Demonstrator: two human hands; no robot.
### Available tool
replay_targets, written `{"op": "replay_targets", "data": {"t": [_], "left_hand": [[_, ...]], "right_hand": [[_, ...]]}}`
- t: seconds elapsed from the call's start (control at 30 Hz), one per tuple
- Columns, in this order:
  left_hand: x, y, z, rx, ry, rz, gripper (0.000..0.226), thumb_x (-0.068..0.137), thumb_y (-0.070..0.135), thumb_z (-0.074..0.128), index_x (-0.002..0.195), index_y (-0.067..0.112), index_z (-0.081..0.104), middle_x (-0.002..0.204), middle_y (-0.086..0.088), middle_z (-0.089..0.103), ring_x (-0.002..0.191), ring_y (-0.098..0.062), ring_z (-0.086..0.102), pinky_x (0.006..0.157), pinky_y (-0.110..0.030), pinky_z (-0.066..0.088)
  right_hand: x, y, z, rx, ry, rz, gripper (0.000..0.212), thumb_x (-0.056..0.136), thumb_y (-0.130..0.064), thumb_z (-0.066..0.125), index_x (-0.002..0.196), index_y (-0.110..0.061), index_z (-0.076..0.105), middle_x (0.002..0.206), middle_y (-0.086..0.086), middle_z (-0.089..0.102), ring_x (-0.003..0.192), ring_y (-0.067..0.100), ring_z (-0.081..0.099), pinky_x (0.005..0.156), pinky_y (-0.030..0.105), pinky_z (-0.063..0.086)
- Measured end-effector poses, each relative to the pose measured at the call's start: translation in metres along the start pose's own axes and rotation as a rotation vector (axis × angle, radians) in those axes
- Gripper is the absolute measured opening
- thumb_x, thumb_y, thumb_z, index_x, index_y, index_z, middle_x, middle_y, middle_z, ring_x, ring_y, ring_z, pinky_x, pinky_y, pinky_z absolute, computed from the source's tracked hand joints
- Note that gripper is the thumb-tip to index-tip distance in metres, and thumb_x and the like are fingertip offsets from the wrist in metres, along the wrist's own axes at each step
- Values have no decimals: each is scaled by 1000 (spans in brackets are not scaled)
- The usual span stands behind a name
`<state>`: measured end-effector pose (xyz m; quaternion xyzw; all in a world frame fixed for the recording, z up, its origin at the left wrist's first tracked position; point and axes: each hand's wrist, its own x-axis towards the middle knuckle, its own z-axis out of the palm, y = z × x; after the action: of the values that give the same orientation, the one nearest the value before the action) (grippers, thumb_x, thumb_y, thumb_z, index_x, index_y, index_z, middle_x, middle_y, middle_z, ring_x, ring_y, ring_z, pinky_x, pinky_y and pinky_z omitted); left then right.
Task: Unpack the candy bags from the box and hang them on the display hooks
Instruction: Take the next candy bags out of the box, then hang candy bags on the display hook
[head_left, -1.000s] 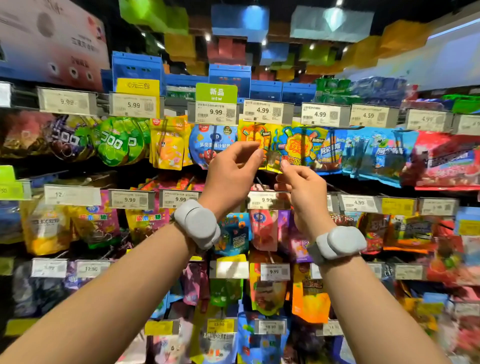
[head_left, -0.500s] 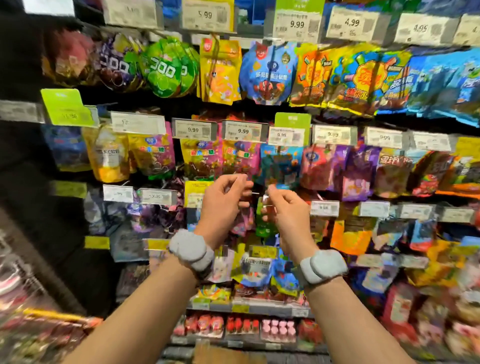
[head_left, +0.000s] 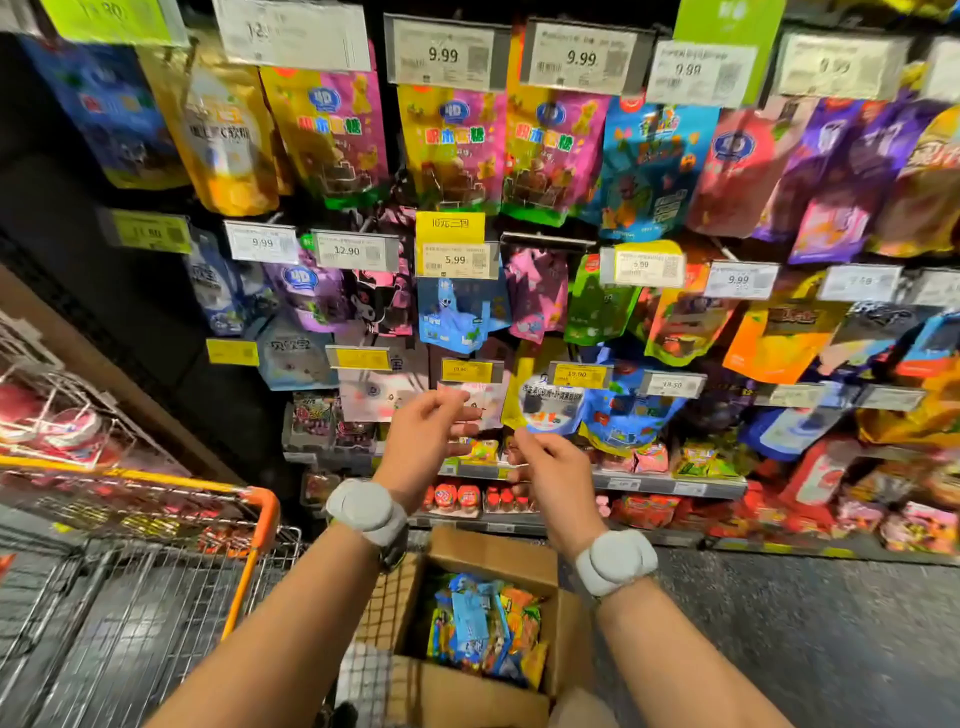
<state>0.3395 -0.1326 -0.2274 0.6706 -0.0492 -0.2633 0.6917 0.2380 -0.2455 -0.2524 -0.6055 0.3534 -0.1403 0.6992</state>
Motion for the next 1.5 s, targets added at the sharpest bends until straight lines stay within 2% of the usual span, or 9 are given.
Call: {"op": "replay_targets", "data": {"t": [0.2, 0.5, 0.73, 0.87, 1.0, 1.17, 1.33, 1.43, 1.5], "left_hand": [[-3, -58, -6, 80, 41, -156, 22, 95, 26, 59, 102, 6, 67, 90, -10, 74, 72, -19, 68, 71, -40, 53], [-24, -132, 21, 170, 129, -433, 20, 99, 27, 54, 94, 10, 63, 82, -8, 70, 65, -20, 64, 56, -28, 51], [-34, -174, 44, 188, 173, -592, 18, 101, 22, 52, 88, 11, 57, 71, -6, 61, 52, -14, 55, 43, -18, 41], [-43, -199, 50, 225, 176, -667, 19, 102, 20, 49, 86, 10, 54, 75, -9, 60, 52, -16, 54, 43, -20, 42], [-53, -223, 46, 317, 169, -713, 14, 100, 23, 53, 94, 11, 57, 80, -9, 68, 62, -21, 61, 43, -24, 49], [-64, -247, 40, 347, 227, -810, 15, 99, 21, 56, 98, 5, 58, 64, -7, 61, 46, -19, 53, 40, -23, 44], [-60, -272, 45, 419, 227, -871, 19, 101, 18, 50, 84, 11, 56, 53, -3, 56, 31, -10, 48, 33, -16, 37], [-51, -291, 48, 323, 173, -900, 13, 99, 22, 55, 99, 9, 57, 70, -9, 62, 48, -19, 52, 40, -21, 39], [-46, -304, 47, 343, 148, -883, 14, 97, 26, 58, 99, 12, 60, 78, -9, 67, 58, -20, 58, 42, -23, 43]], "right_hand": [[-4, 64, -27, -85, -34, 173, 28, 98, -28, 60, 80, -8, 62, 66, 3, 60, 55, 15, 54, 52, 28, 44], [-11, 148, -97, -212, -48, 412, 26, 98, -28, 59, 80, -12, 67, 63, 3, 62, 56, 17, 56, 58, 35, 51], [-9, 200, -131, -182, -77, 562, 26, 99, -34, 57, 87, -14, 66, 55, -5, 57, 46, 11, 50, 43, 27, 39], [-5, 219, -148, -207, -100, 635, 19, 99, -35, 58, 93, -17, 55, 56, 0, 55, 42, 13, 48, 40, 24, 36], [2, 242, -172, -253, -88, 736, 27, 98, -30, 60, 80, -9, 61, 62, 6, 57, 48, 17, 47, 43, 24, 37], [8, 273, -199, -324, -41, 822, 36, 99, -32, 57, 73, -8, 56, 60, 7, 59, 45, 19, 49, 41, 21, 37], [5, 307, -190, -348, -44, 914, 31, 98, -32, 56, 79, -8, 58, 65, 10, 59, 47, 21, 50, 39, 19, 38], [3, 333, -173, -411, -96, 924, 39, 89, -50, 57, 83, -12, 68, 73, 13, 69, 59, 28, 62, 58, 39, 58], [0, 354, -165, -471, -155, 906, 35, 91, -51, 55, 82, -20, 68, 74, 9, 71, 73, 32, 69, 74, 48, 59]]}}
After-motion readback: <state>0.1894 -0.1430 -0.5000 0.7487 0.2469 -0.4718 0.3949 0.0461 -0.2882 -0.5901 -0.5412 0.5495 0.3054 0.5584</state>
